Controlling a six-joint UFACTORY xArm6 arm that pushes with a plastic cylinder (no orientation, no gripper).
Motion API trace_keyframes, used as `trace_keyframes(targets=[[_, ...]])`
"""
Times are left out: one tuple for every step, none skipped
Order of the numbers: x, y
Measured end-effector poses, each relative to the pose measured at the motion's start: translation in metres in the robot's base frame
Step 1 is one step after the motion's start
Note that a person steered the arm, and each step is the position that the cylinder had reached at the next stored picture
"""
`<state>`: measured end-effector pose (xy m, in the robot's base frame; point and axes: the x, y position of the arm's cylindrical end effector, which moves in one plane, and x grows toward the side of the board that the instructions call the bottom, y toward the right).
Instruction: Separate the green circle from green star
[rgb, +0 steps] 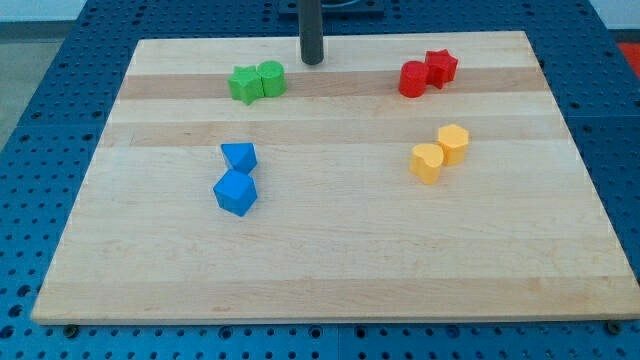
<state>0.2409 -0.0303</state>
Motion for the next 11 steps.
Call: trace_keyframes(targets=[[0.000, -0.006], [0.000, -0.026], [0.008, -0.041], [0.019, -0.054], [0.019, -0.073], [0.027, -0.089], [0.028, -0.098], [0.028, -0.106], [0.035, -0.106], [0.049, -0.095], [0.051, -0.081]])
